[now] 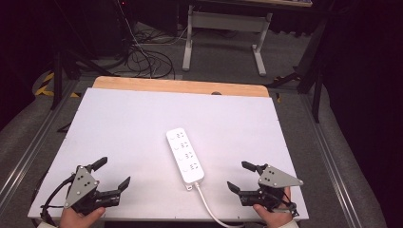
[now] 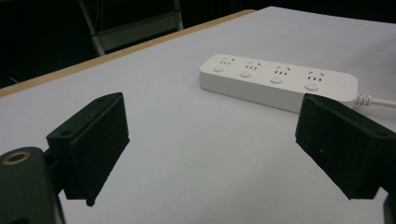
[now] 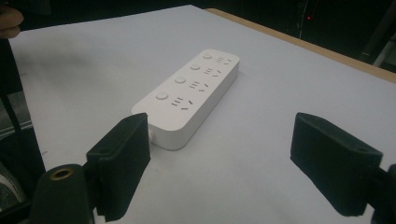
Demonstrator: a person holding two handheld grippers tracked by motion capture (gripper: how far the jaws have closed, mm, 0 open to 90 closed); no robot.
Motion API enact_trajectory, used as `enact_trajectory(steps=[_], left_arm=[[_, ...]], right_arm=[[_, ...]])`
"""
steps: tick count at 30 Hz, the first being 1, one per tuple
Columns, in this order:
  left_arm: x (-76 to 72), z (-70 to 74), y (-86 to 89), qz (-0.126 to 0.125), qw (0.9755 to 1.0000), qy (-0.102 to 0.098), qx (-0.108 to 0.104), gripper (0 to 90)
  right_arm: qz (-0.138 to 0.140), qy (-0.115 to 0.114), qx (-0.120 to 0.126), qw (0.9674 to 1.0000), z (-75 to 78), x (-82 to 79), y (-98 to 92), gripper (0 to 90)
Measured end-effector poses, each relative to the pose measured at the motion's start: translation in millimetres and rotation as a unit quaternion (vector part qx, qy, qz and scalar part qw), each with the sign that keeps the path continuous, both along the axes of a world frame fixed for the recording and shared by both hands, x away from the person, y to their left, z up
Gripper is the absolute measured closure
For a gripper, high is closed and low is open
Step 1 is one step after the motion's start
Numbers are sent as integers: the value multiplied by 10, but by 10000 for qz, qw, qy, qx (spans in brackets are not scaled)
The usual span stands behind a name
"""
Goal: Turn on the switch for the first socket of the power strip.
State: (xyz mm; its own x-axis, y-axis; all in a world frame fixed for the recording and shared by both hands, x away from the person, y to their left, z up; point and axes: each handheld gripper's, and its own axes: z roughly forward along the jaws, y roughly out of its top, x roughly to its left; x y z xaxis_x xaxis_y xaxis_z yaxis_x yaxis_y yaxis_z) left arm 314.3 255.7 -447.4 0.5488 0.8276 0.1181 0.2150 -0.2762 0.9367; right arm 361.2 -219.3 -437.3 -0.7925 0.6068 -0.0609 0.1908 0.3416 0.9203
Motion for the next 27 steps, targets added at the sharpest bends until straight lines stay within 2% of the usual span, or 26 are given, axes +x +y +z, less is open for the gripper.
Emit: enact_trajectory(steps=[7,17,27], left_arm=[[-1,2,-1,-3,10000,-15,19,101],[0,-1,0,0,10000,-4,8,101],[1,-2,-2,1,10000,-1,14,101]], right_arm=[[86,16,-45,10000,122,49,99,248],[314,2,-98,9995,287,189,332,254],[530,33,-43,9986,377,295,517,259]])
